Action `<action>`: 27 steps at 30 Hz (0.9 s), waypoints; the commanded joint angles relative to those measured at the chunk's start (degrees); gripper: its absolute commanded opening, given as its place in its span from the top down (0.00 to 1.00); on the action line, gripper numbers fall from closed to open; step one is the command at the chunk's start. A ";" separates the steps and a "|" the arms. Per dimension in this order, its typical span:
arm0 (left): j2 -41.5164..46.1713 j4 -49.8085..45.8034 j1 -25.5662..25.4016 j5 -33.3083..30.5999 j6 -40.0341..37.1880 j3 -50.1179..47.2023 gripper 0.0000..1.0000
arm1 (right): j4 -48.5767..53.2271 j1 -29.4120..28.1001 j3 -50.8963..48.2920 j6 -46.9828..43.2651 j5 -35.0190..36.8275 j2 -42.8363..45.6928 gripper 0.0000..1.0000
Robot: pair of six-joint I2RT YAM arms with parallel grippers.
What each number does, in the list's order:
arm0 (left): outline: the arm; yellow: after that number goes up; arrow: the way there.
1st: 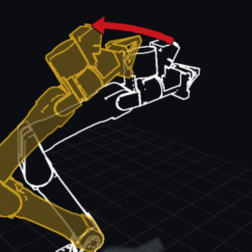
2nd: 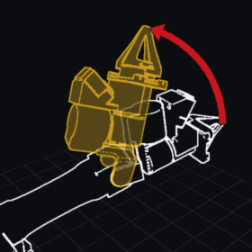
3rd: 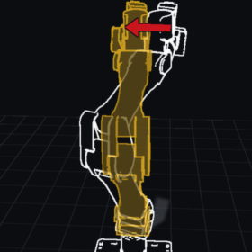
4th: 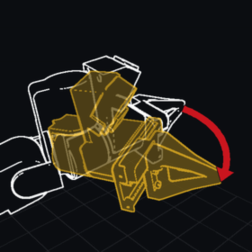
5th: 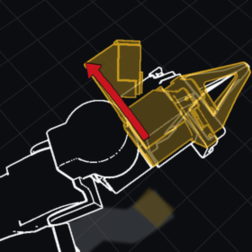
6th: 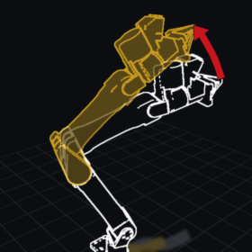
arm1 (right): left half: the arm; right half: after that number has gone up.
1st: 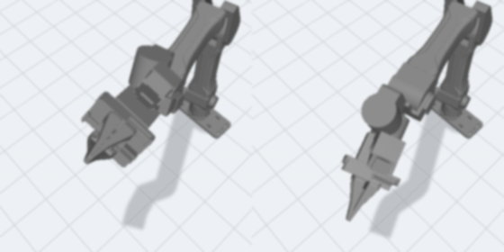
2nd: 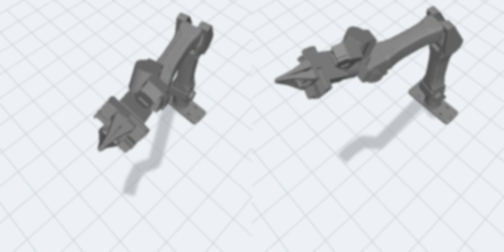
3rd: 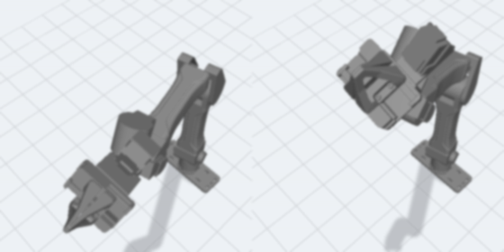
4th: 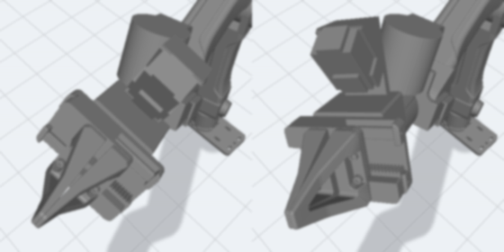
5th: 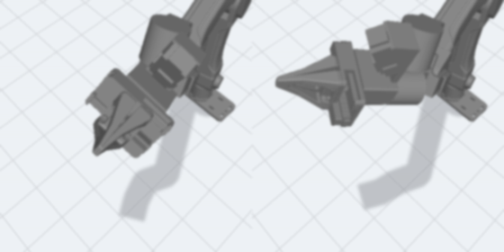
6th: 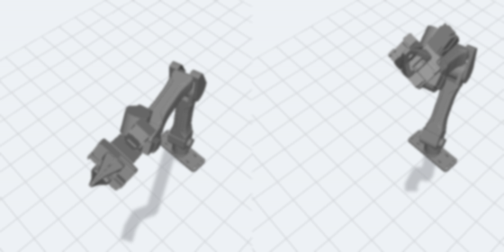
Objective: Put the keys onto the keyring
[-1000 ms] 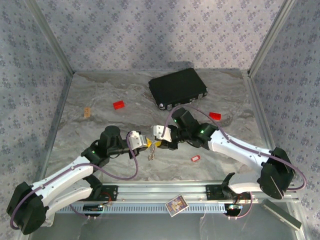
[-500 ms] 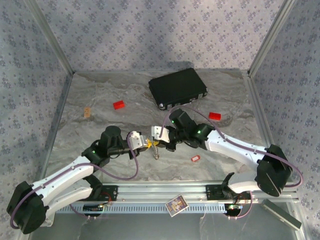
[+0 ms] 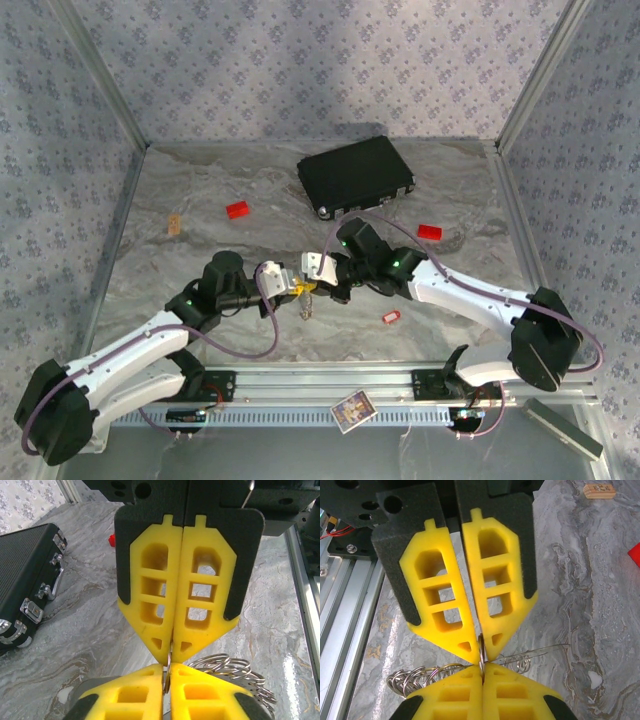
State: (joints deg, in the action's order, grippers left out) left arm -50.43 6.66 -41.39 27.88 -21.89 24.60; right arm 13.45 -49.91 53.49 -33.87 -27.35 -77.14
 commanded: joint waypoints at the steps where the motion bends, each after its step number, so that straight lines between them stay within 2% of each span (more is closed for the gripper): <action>1: -0.11 2.99 -0.36 0.60 0.10 1.85 0.96 | -1.41 -1.04 0.25 1.15 -0.95 0.29 0.97; 2: 0.06 2.85 -0.34 0.49 0.10 1.84 0.99 | -1.76 -0.87 -0.17 1.53 0.26 0.96 0.84; 3: 0.27 2.71 -0.36 0.34 0.04 1.78 1.00 | -2.12 -0.59 -0.88 1.98 1.55 1.88 0.77; 6: 0.60 2.57 -0.36 -0.14 -0.06 1.47 1.00 | -3.29 0.92 -3.66 4.81 4.85 6.25 0.70; 8: 0.52 2.45 -0.33 -0.59 -0.30 1.53 1.00 | -3.74 2.03 -6.05 7.84 7.72 9.64 0.69; 11: 0.35 2.49 -0.35 -2.21 -0.52 1.59 1.00 | -3.39 2.40 -10.42 15.68 15.65 15.35 0.66; 13: 0.26 2.24 -0.35 -2.67 -0.22 1.80 1.00 | -1.74 2.36 -12.83 24.74 22.72 18.63 0.66; 15: 0.25 2.39 -0.38 -3.17 0.38 2.03 1.00 | 2.75 1.79 -14.14 39.08 34.26 21.06 0.69; 16: 0.16 2.44 -0.45 -3.27 0.68 2.10 1.00 | 7.25 1.70 -14.02 47.30 39.27 22.02 0.69; 18: -0.03 2.64 -0.45 -3.44 1.14 2.28 1.00 | 17.30 1.66 -13.43 60.87 44.07 23.40 0.70; 21: -0.60 2.66 -0.46 -3.27 1.49 2.71 1.00 | 26.88 1.52 -13.77 71.49 42.21 24.37 0.73; 27: -1.73 1.32 -0.54 -3.34 3.94 4.55 1.00 | 33.18 0.33 -14.38 73.36 33.04 18.56 0.72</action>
State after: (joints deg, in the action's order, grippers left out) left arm -52.03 6.57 -41.43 24.34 -19.84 26.15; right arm 38.74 -48.56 39.55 32.60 8.25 -55.70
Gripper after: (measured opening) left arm 0.046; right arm 0.274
